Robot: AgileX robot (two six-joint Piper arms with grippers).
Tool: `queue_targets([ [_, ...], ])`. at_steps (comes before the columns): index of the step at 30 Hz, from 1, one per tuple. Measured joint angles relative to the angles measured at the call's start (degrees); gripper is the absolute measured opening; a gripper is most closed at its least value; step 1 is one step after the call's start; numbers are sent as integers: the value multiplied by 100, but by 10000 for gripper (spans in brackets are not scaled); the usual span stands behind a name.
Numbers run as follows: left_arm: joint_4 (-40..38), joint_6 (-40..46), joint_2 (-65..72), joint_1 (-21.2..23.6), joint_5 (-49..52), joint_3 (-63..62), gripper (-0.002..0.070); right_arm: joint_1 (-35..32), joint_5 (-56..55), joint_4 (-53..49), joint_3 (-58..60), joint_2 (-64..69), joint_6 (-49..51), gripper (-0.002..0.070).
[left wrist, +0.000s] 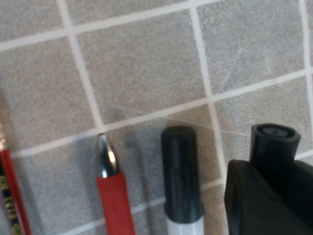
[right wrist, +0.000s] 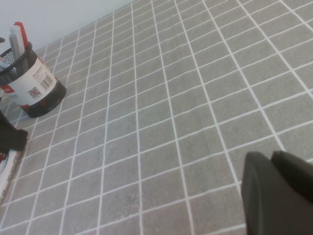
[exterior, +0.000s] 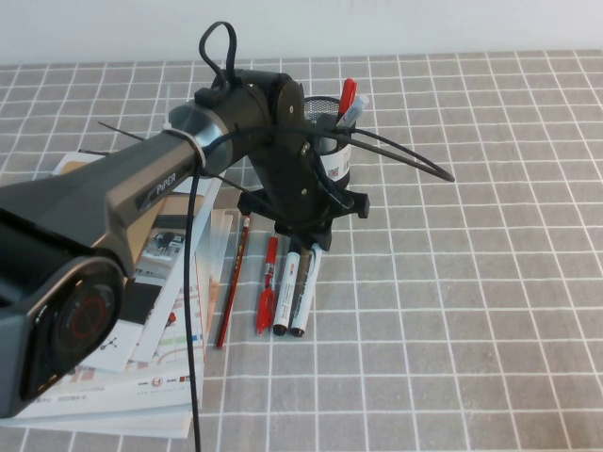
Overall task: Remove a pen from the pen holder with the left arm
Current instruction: 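Take a marker out of the pen holder and lay it on the table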
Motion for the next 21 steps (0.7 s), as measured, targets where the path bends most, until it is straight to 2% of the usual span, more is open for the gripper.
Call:
queue_targets([
  [5,227,-364,0,0,-4,0,105,0,0,0,0,0,0,-13],
  [15,329,-487,0,0,-17,0,111,0,0,0,0,0,0,-13],
  [17,363,-544,0,0,-39,0,134,0,0,0,0,0,0,-13],
  [21,424,-636,3,0,-73,0,262,0,0,0,0,0,0,-13],
])
